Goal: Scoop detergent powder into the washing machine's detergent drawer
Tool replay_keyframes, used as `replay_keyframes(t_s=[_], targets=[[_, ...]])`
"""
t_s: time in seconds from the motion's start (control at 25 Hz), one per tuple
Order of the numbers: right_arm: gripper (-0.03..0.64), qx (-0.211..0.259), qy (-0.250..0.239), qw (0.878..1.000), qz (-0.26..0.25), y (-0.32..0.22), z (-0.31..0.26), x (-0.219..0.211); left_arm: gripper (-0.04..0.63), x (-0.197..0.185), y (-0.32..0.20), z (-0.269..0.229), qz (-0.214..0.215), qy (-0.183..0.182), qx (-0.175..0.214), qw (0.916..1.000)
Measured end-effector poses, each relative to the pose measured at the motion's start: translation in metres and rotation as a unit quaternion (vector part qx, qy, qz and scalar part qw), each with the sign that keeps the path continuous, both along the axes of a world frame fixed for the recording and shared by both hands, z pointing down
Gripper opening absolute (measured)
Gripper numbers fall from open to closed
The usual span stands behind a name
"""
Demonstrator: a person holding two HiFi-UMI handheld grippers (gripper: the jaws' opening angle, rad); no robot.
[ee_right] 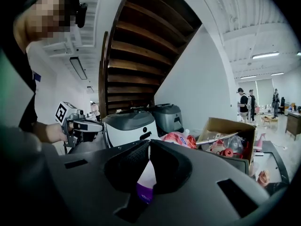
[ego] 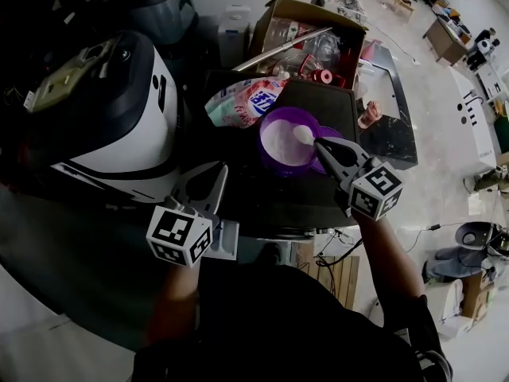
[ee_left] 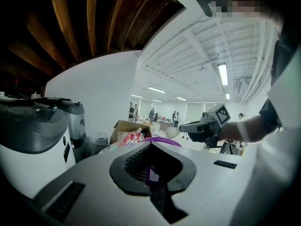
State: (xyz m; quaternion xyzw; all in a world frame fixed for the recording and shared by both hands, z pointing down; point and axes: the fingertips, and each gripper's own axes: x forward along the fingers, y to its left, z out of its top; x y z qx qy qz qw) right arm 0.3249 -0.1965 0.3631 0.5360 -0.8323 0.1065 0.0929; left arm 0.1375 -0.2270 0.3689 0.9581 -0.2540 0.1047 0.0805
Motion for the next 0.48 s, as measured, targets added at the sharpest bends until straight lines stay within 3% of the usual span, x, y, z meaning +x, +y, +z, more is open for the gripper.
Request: replay_keyframes(t_s=[0.48], targets=[[0.02, -0.067, 0.083, 0.993, -0.049, -0.024, 0.039, -0.006, 0.008, -0.011, 0.001, 0.011, -0.01, -0.002, -0.013, 0.9999]])
